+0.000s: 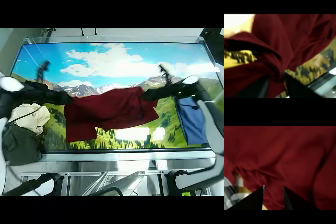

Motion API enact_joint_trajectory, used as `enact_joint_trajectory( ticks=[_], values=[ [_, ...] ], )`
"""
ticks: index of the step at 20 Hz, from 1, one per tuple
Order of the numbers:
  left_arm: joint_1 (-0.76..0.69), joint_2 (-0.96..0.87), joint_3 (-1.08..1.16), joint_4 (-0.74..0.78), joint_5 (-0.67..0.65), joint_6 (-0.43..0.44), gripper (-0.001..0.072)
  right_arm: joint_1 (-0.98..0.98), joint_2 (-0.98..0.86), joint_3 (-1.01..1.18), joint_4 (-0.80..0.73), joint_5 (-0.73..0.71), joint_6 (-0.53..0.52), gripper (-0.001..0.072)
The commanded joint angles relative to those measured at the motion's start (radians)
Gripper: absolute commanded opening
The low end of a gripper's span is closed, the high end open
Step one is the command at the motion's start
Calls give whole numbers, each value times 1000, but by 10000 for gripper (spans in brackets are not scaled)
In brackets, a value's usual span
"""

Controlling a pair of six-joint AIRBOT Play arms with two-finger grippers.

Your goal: Fold the shirts.

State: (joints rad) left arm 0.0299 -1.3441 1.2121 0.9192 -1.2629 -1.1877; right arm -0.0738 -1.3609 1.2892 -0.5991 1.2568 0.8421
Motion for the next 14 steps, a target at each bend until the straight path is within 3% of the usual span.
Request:
enact_joint_trajectory(
  ticks=[1, 4, 5, 8, 14],
  values=[
    [23, -210, 63, 31, -64, -26, 692, -17, -127, -15, -26, -11, 19, 306],
    [101, -274, 193, 32, -202, -47, 692, -92, -58, -9, -31, 55, 21, 323],
    [124, -277, 209, 33, -240, -52, 692, -125, -25, -9, -47, 80, 22, 396],
    [189, -272, 183, 33, -294, -51, 691, -215, 32, -9, -134, 94, 46, 408],
    [235, -294, 4, 32, -55, -1, 690, -301, 32, -50, -143, 95, 48, 407]
  ],
)
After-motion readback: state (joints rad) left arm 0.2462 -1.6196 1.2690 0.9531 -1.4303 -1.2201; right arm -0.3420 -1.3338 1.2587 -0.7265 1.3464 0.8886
